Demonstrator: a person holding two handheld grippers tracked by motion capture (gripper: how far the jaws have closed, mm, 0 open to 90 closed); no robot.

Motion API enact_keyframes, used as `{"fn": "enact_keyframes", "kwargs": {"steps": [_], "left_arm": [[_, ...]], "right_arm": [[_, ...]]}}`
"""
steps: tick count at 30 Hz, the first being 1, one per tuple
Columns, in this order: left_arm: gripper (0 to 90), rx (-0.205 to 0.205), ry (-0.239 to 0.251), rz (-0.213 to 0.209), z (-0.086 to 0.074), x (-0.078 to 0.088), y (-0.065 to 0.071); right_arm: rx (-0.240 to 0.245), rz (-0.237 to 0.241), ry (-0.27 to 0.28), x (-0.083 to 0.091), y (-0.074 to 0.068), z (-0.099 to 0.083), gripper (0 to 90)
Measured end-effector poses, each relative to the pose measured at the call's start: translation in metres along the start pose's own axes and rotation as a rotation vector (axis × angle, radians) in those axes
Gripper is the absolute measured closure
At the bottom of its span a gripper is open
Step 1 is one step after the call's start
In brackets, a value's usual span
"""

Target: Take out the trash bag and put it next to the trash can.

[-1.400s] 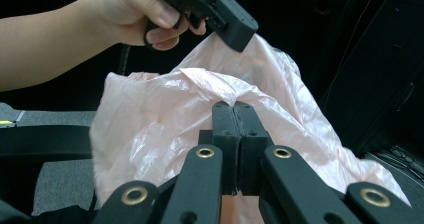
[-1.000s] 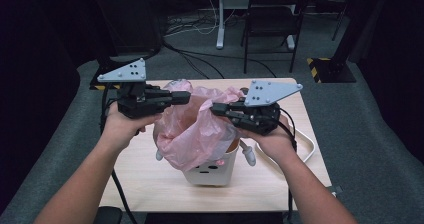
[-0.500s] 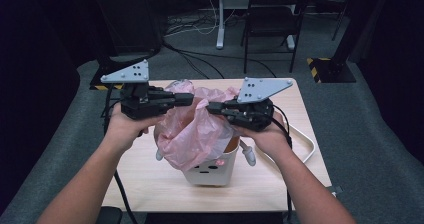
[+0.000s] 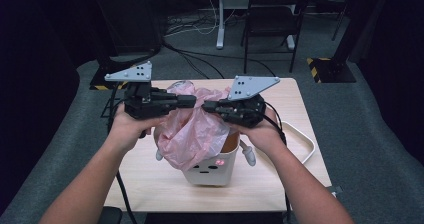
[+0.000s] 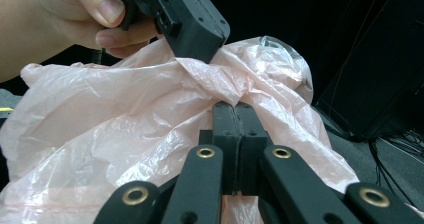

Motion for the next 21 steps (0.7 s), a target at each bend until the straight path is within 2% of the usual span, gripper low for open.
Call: {"fn": "enact_keyframes", "kwargs": {"steps": [2,4,8,13,18,21], "left_arm": [[86.3,0.004,-0.009,-0.023,-0.0016,-0.0005,0.0010],[79.9,0.005,-0.015,-0.032,-0.0027,-0.0013,0.0020],[66.6,0.015,-0.013,-0.024,-0.0039,-0.0032,0.0011],[55.0,0.030,-0.018,-0.043,-0.0071,-0.0059,0.0039],[47.9,0.025,-0.024,-0.039,-0.0072,-0.0085,0.0067],[47.9,0.008,-0.037,-0.026,-0.0092,-0.0096,0.0067]], "right_arm": [[0.000,0.002,0.000,-0.0013,0.0008,-0.0003,89.3],[-0.001,0.002,-0.001,-0.0021,0.0015,-0.0005,89.3],[-0.005,0.005,-0.004,-0.0038,0.0019,-0.0013,89.3],[-0.005,0.004,-0.005,-0.0047,0.0018,-0.0022,89.3],[-0.003,0.004,-0.013,-0.0056,0.0013,-0.0026,89.3],[-0.002,0.002,-0.013,-0.0055,0.0010,-0.0024,89.3]]}}
Point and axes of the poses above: each handheld gripper's, and its own axes: x roughly backward along the jaws, z roughly out of its top, y roughly to its right, the point moved 10 cm from there along -x, roughly forward along the jaws, and after that the axes turned 14 degrees about z, right-handed, at the moved point
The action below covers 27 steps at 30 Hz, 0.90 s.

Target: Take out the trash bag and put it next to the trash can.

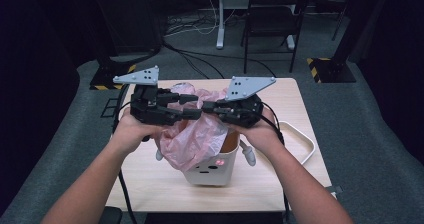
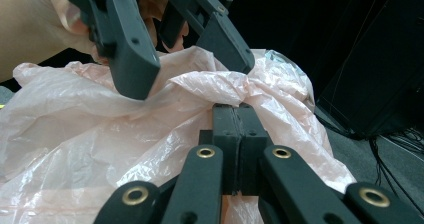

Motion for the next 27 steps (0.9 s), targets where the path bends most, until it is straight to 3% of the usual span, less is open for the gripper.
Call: {"fn": "enact_keyframes", "kwargs": {"steps": [6,18,27], "left_arm": [[59.1,-0.047,-0.030,0.064,-0.008,-0.002,-0.008],[80.7,-0.076,-0.039,0.085,-0.014,-0.003,-0.011],[87.5,-0.087,-0.031,0.108,-0.014,-0.002,-0.013]], "right_arm": [[0.001,-0.003,0.003,0.000,-0.001,0.001,89.2],[0.005,-0.007,-0.003,0.001,-0.002,0.001,89.1],[-0.002,-0.009,0.012,0.004,-0.005,0.002,86.5]]}}
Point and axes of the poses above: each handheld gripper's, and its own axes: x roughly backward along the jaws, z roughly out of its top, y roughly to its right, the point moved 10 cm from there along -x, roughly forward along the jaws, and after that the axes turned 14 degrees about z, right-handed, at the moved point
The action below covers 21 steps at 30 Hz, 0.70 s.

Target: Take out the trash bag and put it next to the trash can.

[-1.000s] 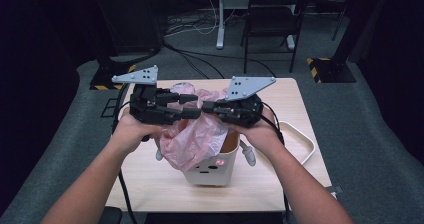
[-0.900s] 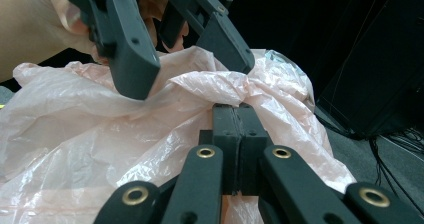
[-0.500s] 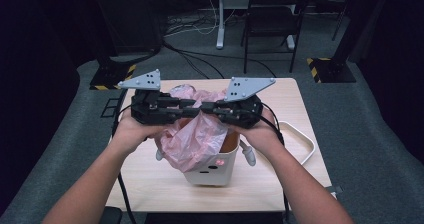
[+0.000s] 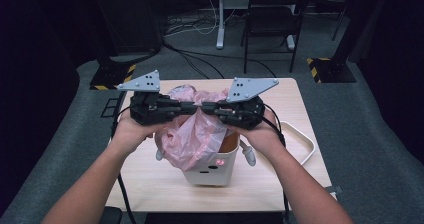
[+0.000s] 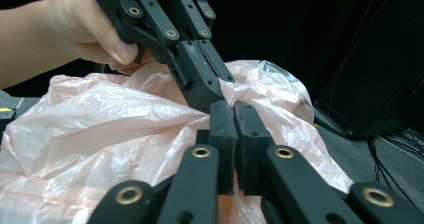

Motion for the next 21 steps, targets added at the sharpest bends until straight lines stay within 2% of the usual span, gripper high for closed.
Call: {"fn": "enact_keyframes", "kwargs": {"steps": [9,21], "left_arm": [[88.2,0.028,0.012,0.023,0.006,0.003,-0.011],[88.4,0.009,0.019,0.034,0.012,0.008,-0.009]], "right_arm": [[-0.015,-0.005,0.027,0.010,-0.004,0.004,75.1],[0.004,-0.016,0.001,0.018,-0.015,0.000,65.7]]}}
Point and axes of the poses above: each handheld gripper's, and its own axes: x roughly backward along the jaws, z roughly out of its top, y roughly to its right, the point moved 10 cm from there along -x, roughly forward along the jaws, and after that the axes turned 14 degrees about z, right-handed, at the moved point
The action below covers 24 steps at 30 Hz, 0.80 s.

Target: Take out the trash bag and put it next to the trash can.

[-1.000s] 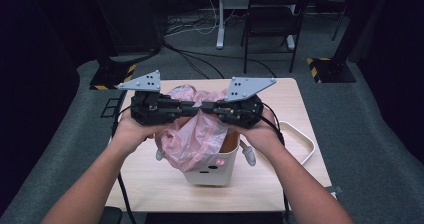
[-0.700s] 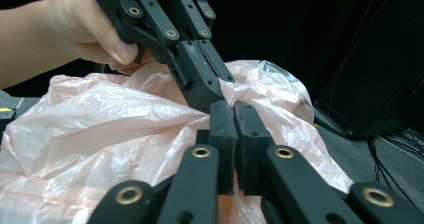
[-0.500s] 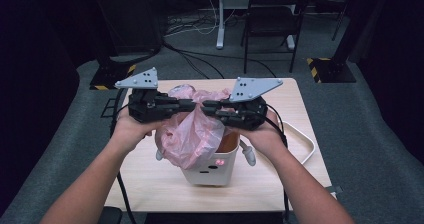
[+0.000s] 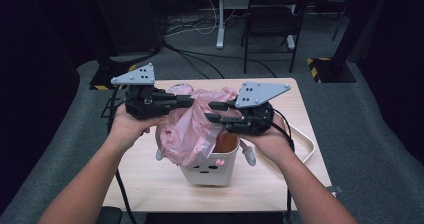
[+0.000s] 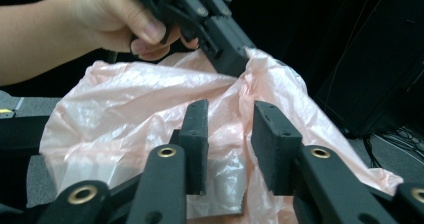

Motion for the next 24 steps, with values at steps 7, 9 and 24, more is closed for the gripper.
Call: {"fn": "enact_keyframes", "kwargs": {"steps": [7,9,24], "left_arm": [[88.5,-0.012,0.010,0.005,0.007,0.004,0.002],[88.4,-0.011,0.013,0.007,0.011,0.004,0.001],[88.5,-0.024,0.031,0.021,0.034,0.006,0.001]], "right_arm": [[0.021,-0.008,0.011,0.008,-0.008,0.003,62.4],[0.033,-0.011,0.017,0.014,-0.013,0.005,61.5],[0.030,-0.055,0.000,0.045,-0.022,0.003,61.4]]}}
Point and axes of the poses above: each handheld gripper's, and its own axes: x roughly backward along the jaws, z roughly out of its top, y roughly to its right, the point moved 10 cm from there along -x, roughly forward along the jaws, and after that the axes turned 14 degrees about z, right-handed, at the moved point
